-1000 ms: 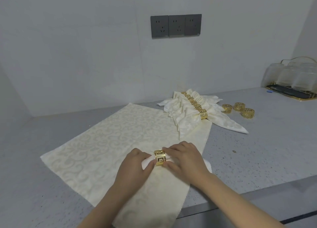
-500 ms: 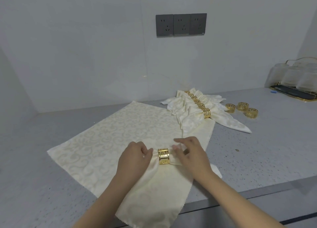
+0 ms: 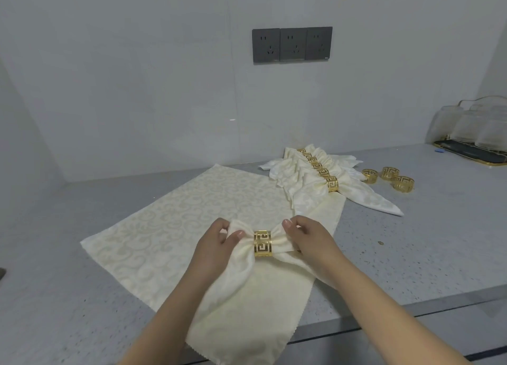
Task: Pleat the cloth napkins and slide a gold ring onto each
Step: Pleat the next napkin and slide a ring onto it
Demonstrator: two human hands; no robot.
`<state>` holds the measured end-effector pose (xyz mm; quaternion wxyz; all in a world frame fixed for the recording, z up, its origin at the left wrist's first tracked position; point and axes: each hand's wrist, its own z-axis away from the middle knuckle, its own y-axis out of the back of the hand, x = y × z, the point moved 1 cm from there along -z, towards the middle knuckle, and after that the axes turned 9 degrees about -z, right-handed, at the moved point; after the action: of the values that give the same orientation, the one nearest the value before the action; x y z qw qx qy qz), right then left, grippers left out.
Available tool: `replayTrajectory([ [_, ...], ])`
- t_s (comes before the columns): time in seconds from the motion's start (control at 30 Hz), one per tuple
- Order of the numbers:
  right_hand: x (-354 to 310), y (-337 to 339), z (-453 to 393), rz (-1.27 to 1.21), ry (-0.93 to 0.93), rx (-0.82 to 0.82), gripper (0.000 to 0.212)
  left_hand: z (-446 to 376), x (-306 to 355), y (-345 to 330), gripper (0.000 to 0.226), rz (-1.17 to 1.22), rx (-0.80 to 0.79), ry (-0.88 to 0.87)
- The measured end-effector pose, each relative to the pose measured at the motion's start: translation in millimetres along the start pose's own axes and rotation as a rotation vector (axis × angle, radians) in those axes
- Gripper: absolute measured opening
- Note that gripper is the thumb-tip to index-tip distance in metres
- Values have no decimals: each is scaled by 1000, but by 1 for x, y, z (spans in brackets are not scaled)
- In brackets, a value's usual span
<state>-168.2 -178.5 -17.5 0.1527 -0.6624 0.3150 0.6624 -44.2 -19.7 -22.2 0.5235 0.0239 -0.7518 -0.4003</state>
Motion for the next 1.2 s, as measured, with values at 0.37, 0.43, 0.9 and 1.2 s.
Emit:
replayTrajectory([
  [0.37,-7,2,-17,92,160,274,46,-7,18,2,66,434,-272,-74],
  [0.43,-8,7,-19,121,131,241,46,-7,18,-2,73,427,-265,-30],
  [0.9,9,65,-25,-257,-19,318,32,-33,71,-57,47,159,-109,-92],
  [1.2,16,143,-71,236,40,447,45,-78,124,-130,72,118,-176,-88],
])
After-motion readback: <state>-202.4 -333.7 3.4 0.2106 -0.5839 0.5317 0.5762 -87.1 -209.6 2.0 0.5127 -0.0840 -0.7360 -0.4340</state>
